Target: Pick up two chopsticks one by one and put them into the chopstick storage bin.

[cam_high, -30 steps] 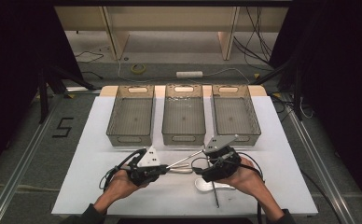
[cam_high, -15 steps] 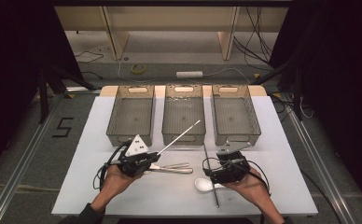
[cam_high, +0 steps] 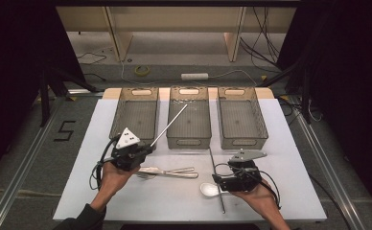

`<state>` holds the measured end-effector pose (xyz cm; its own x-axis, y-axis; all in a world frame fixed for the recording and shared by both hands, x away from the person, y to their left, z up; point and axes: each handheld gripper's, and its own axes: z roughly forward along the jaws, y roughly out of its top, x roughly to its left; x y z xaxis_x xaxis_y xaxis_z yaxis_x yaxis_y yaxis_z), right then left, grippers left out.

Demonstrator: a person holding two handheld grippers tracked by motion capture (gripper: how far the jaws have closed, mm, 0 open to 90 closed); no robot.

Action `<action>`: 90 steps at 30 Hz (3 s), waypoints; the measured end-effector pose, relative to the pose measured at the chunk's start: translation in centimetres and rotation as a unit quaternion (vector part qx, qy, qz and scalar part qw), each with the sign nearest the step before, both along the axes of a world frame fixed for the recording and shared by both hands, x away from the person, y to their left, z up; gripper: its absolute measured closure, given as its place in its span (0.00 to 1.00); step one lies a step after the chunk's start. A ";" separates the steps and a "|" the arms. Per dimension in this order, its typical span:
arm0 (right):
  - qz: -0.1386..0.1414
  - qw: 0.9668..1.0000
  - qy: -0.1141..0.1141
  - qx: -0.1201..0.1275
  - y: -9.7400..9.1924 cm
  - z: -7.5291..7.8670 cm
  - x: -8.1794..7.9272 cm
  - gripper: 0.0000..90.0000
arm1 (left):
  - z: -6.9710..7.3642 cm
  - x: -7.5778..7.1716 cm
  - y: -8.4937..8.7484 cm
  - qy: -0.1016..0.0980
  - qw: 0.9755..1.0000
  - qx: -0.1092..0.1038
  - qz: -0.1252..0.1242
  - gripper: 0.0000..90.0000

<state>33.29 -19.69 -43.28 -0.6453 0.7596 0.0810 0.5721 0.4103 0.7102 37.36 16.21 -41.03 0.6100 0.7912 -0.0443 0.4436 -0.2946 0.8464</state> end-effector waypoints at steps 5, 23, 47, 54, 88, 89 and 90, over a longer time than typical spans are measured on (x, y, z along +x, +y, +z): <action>0.005 1.000 0.003 -0.003 0.2 -0.1 -0.1 0.28 | 0.2 1.8 1.2 0.004 0.999 -0.004 0.032 0.95; 0.006 1.000 0.002 -0.001 0.2 -0.1 -0.5 0.28 | -0.6 7.5 4.8 0.017 0.991 -0.003 0.132 0.95; 0.012 1.000 -0.002 -0.005 0.5 -0.1 -0.7 0.28 | -2.5 10.5 6.9 0.059 0.979 0.003 0.193 0.94; 0.015 1.000 0.003 -0.009 0.5 -0.1 -0.6 0.28 | -1.7 10.2 7.1 0.068 0.977 -0.016 0.203 0.67; 0.007 0.988 0.118 -0.103 1.6 -1.0 3.1 0.50 | -0.7 -0.1 1.7 0.031 0.997 -0.062 0.045 0.21; 0.007 0.987 0.122 -0.105 1.7 -1.1 3.3 0.50 | -0.8 -0.4 1.6 0.031 0.997 -0.062 0.042 0.21; 0.005 0.987 0.123 -0.107 1.8 -1.3 3.4 0.51 | -0.8 -0.7 1.5 0.030 0.997 -0.059 0.038 0.21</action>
<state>36.71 -17.93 -44.53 -0.6343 0.7695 0.0750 0.7112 0.5427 0.4468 36.71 17.68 -41.80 0.5427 0.8217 -0.1739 0.5113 -0.1589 0.8446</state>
